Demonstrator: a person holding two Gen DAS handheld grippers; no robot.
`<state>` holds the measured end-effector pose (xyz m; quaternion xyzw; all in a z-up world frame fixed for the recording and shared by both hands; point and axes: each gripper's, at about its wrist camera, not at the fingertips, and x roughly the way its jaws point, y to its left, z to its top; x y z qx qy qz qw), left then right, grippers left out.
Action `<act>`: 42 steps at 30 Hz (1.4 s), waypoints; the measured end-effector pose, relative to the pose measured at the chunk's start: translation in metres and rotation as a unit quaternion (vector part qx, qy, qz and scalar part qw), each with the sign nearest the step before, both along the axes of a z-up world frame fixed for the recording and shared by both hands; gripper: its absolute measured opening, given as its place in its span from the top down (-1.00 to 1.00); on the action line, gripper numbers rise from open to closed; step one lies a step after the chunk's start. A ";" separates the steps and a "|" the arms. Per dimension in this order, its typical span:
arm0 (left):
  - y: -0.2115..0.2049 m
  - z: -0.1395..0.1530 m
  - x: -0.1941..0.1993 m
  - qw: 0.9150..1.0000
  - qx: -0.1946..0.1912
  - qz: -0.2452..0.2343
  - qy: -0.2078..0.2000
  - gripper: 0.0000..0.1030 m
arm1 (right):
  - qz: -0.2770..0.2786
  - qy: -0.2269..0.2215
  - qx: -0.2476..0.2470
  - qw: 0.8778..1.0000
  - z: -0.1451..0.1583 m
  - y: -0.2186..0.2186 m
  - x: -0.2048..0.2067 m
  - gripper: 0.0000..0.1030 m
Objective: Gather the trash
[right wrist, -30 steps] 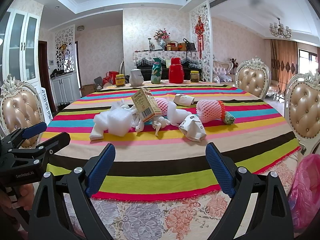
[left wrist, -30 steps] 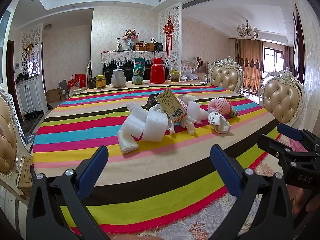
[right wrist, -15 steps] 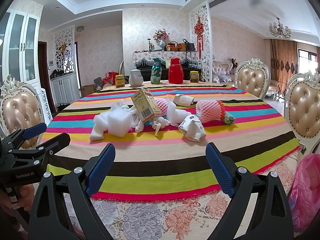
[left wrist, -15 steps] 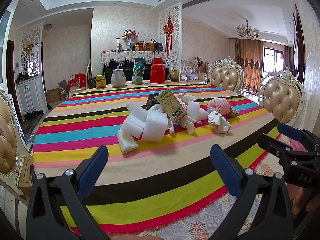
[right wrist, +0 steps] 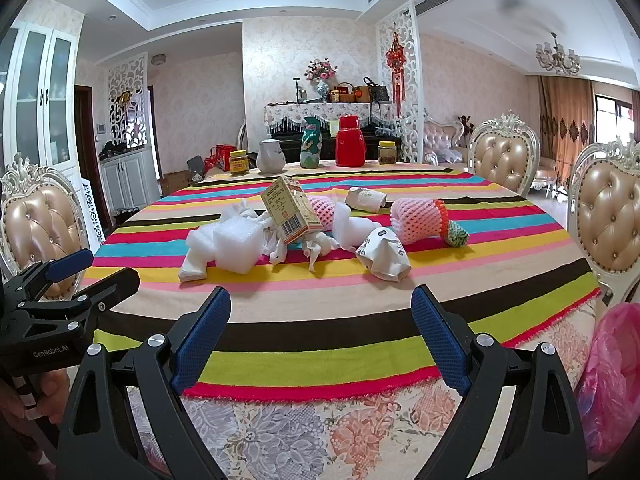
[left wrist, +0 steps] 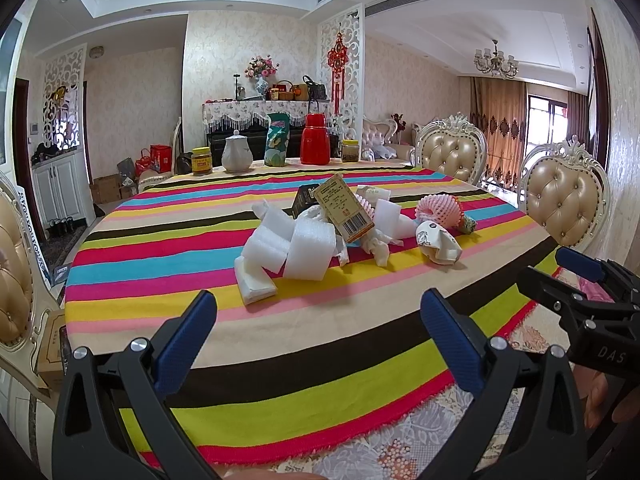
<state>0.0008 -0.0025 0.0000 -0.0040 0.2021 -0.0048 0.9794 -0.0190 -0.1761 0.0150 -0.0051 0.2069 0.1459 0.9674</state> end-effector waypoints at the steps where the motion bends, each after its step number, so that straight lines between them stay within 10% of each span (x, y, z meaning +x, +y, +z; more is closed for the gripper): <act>1: 0.000 0.000 0.000 1.000 0.000 0.001 0.000 -0.92 | 0.000 0.000 0.000 1.000 0.000 0.000 0.000 -0.67; 42: 0.004 -0.010 0.003 1.000 -0.013 -0.002 0.004 -0.92 | -0.010 -0.002 0.004 1.000 -0.007 -0.002 -0.001 -0.67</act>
